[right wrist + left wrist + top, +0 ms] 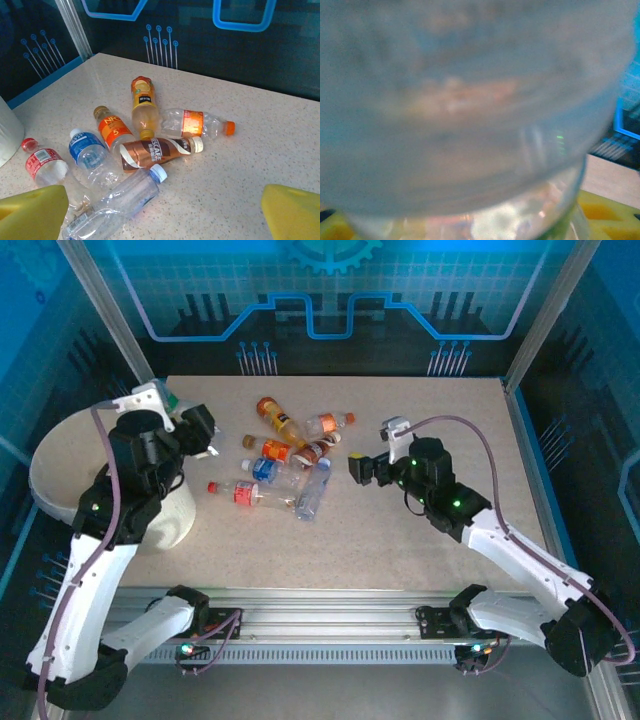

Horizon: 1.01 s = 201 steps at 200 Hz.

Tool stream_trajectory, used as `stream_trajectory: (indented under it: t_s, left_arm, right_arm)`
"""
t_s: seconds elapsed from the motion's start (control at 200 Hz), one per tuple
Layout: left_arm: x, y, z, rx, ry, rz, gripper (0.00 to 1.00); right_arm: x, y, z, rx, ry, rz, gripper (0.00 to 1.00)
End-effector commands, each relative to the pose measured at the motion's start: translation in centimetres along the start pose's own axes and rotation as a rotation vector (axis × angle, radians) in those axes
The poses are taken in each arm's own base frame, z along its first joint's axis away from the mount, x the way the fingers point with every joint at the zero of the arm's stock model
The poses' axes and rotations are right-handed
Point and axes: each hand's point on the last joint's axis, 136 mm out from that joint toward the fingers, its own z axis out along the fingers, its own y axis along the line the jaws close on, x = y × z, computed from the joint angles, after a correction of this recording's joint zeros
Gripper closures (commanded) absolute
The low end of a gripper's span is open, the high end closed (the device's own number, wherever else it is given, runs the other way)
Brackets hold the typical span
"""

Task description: Put the plastic bottles in the bin

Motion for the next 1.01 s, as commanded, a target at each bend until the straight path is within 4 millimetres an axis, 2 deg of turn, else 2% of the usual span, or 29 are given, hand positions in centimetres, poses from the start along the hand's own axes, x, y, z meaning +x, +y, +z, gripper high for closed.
stream_trajectory:
  t_s: [0.0,0.145,0.31,0.405,0.495,0.6,0.835,1.0]
  left_arm:
    - [-2.6,4.4,-1.8,-0.226,-0.099,0.115,0.48]
    - [-4.1,7.8,-1.9,-0.361,-0.135,0.111,0.48]
    - [-4.2,11.3,-1.0,-0.442,-0.099,0.059,0.48]
    - [-4.0,13.2,-0.2,-0.465,-0.07,0.003,0.47]
    - [-2.8,14.8,1.3,-0.421,-0.002,-0.115,0.47]
    - [-0.9,15.6,3.2,-0.332,0.079,-0.259,0.43]
    - [2.8,15.8,6.4,-0.232,0.241,-0.356,0.36]
    - [3.4,15.5,7.5,-0.197,0.279,-0.401,0.24]
  right_arm:
    - [-0.8,-0.3,-0.8,-0.009,-0.038,0.036,0.0]
    - [-1.2,-0.5,-1.3,-0.016,-0.029,0.03,0.0]
    - [-1.3,-1.3,-1.7,-0.013,-0.024,0.091,0.0]
    - [-1.1,-1.2,-1.7,-0.044,-0.014,0.093,0.0]
    - [-0.8,-1.9,-1.7,-0.004,0.0,0.118,0.0]
    - [-0.7,-1.7,-1.7,-0.017,0.011,0.098,0.0]
    - [-0.8,-0.7,-1.8,-0.074,0.005,0.079,0.0]
    - [-0.7,-0.2,-2.0,-0.111,-0.018,0.058,0.0]
